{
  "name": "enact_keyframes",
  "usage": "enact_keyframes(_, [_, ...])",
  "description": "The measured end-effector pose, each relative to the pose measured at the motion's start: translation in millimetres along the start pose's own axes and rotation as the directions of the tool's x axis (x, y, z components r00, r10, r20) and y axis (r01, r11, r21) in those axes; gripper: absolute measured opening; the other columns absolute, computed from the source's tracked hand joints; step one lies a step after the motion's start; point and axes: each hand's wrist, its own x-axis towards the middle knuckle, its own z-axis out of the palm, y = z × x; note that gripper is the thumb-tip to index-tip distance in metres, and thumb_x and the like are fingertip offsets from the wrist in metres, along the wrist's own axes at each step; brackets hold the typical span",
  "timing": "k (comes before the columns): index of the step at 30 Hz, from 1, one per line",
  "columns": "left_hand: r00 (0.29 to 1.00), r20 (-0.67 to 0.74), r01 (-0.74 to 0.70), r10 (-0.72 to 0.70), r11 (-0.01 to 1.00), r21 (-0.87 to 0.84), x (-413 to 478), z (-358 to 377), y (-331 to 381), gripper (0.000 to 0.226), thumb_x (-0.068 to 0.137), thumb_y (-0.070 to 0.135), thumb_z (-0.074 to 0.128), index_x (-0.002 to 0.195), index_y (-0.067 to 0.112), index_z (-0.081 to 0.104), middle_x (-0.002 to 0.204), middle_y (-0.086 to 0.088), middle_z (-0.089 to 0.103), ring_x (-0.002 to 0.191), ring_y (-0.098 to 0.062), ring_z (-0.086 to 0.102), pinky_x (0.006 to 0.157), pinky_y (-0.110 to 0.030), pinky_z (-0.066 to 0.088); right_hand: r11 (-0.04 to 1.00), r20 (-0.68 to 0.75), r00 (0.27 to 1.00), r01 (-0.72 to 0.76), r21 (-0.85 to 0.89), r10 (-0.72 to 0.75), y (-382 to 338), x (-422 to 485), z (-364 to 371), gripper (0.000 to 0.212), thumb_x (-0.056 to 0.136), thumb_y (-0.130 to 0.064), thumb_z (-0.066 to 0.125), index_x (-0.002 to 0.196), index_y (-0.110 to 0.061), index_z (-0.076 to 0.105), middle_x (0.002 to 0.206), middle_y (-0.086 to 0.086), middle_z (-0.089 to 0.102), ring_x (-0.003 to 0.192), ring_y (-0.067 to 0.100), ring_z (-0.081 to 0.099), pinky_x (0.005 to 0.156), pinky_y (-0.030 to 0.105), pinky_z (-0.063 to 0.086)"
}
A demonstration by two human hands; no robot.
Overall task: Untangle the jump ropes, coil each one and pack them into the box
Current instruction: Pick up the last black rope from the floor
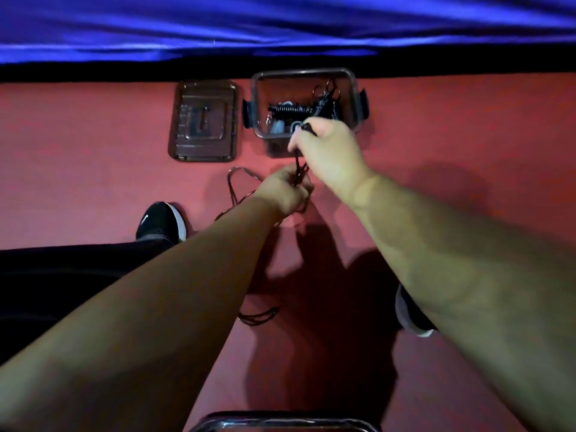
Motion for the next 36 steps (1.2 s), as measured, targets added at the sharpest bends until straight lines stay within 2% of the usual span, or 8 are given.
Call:
enact_keyframes(6, [0.978, -0.203, -0.030, 0.050, 0.995, 0.100, -16.5, -72.0, 78.2, 0.026, 0.101, 0.033, 0.059, 0.114, 0.013, 0.069, 0.102, -0.006, 0.073, 0.092, -0.025, 0.066, 0.087, -0.034, 0.053, 0.988, -0.153, 0.982, 0.122, 0.097, -0.106, -72.7, -11.2, -63.5, 0.020, 0.079, -0.023, 0.059, 0.068, -0.028, 0.075, 0.055, -0.014, 0.063, 0.057, 0.003, 0.055, 0.060, 0.027, 0.043])
enact_keyframes(10, [0.973, -0.228, -0.071, 0.029, 0.981, -0.180, -48.8, -123.0, 145.1, 0.018, 0.108, 0.023, 0.052, 0.115, 0.015, 0.066, 0.091, -0.012, 0.074, 0.064, -0.025, 0.065, 0.066, -0.042, 0.055, 0.992, -0.221, 0.974, 0.077, 0.098, -0.054, -106.9, -27.5, -103.2, 0.022, 0.086, -0.024, 0.058, 0.074, -0.029, 0.077, 0.054, -0.019, 0.063, 0.056, 0.001, 0.055, 0.063, 0.027, 0.044])
enact_keyframes(15, [0.943, -0.290, -0.200, 0.165, 0.975, -0.093, -90.6, -164.4, 212.7, 0.017, 0.104, 0.024, 0.057, 0.119, 0.022, 0.064, 0.081, -0.002, 0.080, 0.048, -0.007, 0.056, 0.052, -0.024, 0.045, 0.989, -0.159, 0.986, -0.031, 0.147, 0.055, -148.0, -56.2, -127.1, 0.016, 0.084, -0.035, 0.064, 0.076, -0.021, 0.066, 0.053, -0.002, 0.055, 0.049, 0.023, 0.049, 0.055, 0.037, 0.046])
enact_keyframes(18, [0.945, -0.252, -0.222, 0.210, 0.975, -0.022, -120.5, -178.0, 242.1, 0.027, 0.098, 0.036, 0.067, 0.122, 0.024, 0.061, 0.079, -0.001, 0.079, 0.062, -0.006, 0.066, 0.061, -0.023, 0.045, 0.934, -0.145, 0.985, -0.038, 0.356, 0.096, -181.8, -79.1, -138.2, 0.013, 0.096, -0.031, 0.062, 0.089, -0.022, 0.066, 0.058, 0.001, 0.053, 0.041, 0.018, 0.037, 0.047, 0.029, 0.035])
enact_keyframes(22, [0.980, -0.187, -0.053, 0.067, 0.996, 0.076, -146.2, -183.9, 247.3, 0.046, 0.096, 0.063, 0.060, 0.107, 0.019, 0.061, 0.081, -0.007, 0.078, 0.054, -0.021, 0.066, 0.059, -0.036, 0.054, 0.824, -0.145, 0.989, 0.098, 0.558, -0.020, -216.3, -108.1, -150.2, 0.025, 0.106, -0.037, 0.053, 0.110, -0.030, 0.077, 0.067, 0.003, 0.064, 0.042, 0.017, 0.030, 0.045, 0.025, 0.034])
enact_keyframes(25, [0.984, -0.157, 0.102, -0.084, 0.988, 0.114, -149.9, -181.5, 233.5, 0.033, 0.103, 0.043, 0.059, 0.105, 0.010, 0.057, 0.082, -0.013, 0.074, 0.056, -0.031, 0.071, 0.053, -0.038, 0.057, 0.716, -0.094, 0.993, 0.120, 0.687, -0.076, -229.1, -119.6, -156.8, 0.030, 0.109, -0.035, 0.048, 0.115, -0.023, 0.074, 0.097, 0.005, 0.081, 0.045, 0.019, 0.027, 0.046, 0.026, 0.035])
enact_keyframes(31, [0.939, 0.105, 0.321, -0.327, 0.945, 0.068, -147.4, -171.9, 213.1, 0.037, 0.111, 0.045, 0.040, 0.105, 0.017, 0.064, 0.086, 0.000, 0.077, 0.064, -0.016, 0.061, 0.073, -0.034, 0.048, 0.394, -0.082, 0.995, 0.051, 0.918, 0.061, -222.1, -113.2, -160.7, 0.029, 0.108, -0.036, 0.047, 0.108, -0.019, 0.070, 0.108, 0.003, 0.081, 0.044, 0.014, 0.026, 0.050, 0.026, 0.038])
enact_keyframes(36, [0.970, 0.149, 0.236, -0.192, 0.888, -0.395, -144.7, -180.2, 236.5, 0.060, 0.108, 0.060, 0.032, 0.108, 0.010, 0.065, 0.068, -0.005, 0.067, 0.076, -0.025, 0.073, 0.068, -0.040, 0.063, 0.710, -0.008, 0.921, -0.294, 0.640, 0.388, -191.9, -78.5, -157.7, 0.019, 0.101, -0.018, 0.048, 0.084, -0.016, 0.056, 0.066, -0.002, 0.041, 0.034, 0.011, 0.022, 0.041, 0.017, 0.024])
